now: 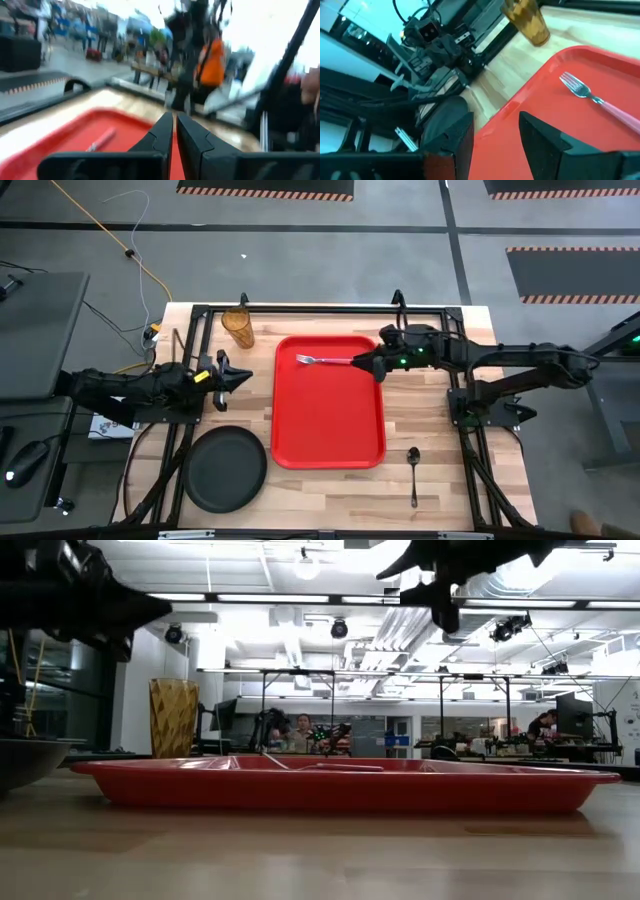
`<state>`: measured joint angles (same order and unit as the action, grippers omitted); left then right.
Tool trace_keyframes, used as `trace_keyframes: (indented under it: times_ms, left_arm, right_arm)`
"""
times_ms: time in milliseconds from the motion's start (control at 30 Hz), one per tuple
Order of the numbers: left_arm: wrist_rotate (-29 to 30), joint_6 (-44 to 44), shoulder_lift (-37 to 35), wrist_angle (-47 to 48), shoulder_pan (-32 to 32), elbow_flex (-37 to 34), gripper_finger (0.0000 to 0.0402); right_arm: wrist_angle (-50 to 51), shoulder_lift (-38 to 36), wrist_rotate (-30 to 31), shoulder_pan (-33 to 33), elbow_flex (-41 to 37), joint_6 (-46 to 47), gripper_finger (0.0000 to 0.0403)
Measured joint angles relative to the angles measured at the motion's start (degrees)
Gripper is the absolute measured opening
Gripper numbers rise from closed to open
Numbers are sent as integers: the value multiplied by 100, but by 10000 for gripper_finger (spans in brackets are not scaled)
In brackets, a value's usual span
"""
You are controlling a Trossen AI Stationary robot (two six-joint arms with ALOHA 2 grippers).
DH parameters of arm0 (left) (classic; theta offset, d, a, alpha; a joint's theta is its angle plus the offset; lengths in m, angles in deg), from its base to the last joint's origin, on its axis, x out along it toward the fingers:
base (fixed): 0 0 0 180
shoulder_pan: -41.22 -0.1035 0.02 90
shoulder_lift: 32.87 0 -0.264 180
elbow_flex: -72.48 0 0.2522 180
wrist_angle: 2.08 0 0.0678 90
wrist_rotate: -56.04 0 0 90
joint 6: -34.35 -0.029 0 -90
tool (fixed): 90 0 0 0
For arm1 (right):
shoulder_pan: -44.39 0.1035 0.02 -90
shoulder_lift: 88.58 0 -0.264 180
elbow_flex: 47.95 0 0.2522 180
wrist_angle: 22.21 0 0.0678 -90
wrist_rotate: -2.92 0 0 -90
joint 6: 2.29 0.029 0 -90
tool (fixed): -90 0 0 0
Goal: Pick and place plate/cup/fork/spoon on tray
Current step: Put the black plate on the red tray
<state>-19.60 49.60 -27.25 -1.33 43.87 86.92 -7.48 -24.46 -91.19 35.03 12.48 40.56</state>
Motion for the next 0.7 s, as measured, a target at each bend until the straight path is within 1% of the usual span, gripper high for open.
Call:
trace_keyframes:
  times_ms: [67, 133, 233, 333, 433, 533, 633, 700]
  left_arm:
    - [198, 222, -1, -121, -2, 38, 16]
    - [270, 366, 16, 178, -2, 227, 25]
    - [76, 415, 265, 1269, 1, 838, 55]
    - [-228, 330, 781, 2432, 1, 1612, 103]
    - [-797, 189, 1443, 3537, 1, 2397, 157]
    - [-1664, 18, 2242, 4612, 10, 3017, 206]
    - [-2468, -219, 2995, 5190, 37, 3386, 240]
    - [-2809, -423, 3464, 5348, 137, 3472, 252]
  right_arm:
    - [6, -19, 104, 50, 46, 22, 147]
    - [1, -19, 128, 56, 86, 23, 147]
    - [7, -22, 133, 53, 94, 73, 147]
    - [6, -22, 135, 53, 92, 85, 147]
    - [7, -19, 133, 53, 95, 85, 147]
    - [7, -19, 133, 53, 95, 85, 147]
    - [7, -19, 128, 53, 95, 85, 147]
    - [16, -19, 74, 53, 95, 83, 147]
